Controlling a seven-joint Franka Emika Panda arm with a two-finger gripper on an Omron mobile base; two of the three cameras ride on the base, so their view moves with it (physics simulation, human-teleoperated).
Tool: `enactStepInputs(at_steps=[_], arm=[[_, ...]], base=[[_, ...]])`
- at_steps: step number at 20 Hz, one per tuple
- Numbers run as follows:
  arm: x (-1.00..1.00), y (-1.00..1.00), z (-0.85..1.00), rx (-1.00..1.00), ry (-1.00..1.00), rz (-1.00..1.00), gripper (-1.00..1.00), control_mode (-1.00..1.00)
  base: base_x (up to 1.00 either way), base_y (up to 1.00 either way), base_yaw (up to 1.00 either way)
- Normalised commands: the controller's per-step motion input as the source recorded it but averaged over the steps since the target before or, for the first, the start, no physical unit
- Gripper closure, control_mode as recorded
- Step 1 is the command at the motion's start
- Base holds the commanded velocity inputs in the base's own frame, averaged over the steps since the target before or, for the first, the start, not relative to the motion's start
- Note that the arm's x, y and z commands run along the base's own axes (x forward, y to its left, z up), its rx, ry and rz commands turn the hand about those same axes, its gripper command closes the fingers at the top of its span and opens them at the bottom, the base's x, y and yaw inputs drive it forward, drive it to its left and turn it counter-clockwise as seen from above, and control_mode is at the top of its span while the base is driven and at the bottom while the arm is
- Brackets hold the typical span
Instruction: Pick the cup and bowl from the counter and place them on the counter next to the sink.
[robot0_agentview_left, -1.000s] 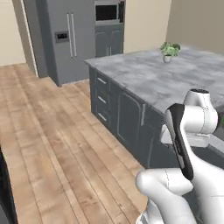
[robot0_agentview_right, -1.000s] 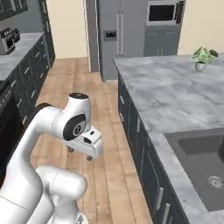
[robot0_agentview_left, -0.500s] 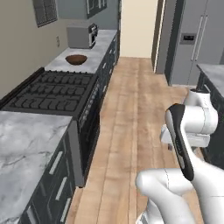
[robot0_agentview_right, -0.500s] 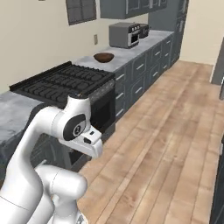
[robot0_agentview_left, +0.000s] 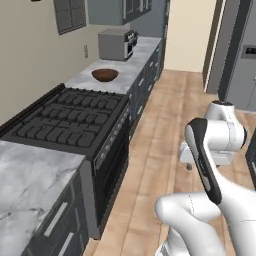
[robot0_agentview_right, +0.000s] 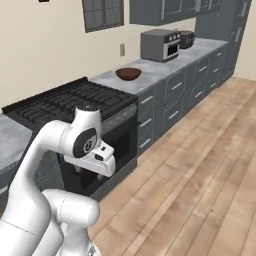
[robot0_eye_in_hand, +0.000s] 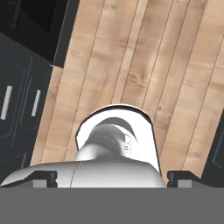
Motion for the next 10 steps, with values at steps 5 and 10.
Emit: enactStepInputs(at_steps=[5,10], arm=[[0.0,0.0,0.0,0.0,0.0,0.0,-1.0,1.0],[0.0,0.0,0.0,0.0,0.0,0.0,-1.0,1.0]], base=[[1.0,-0.6,0.21],[1.0,-0.51,0.34]])
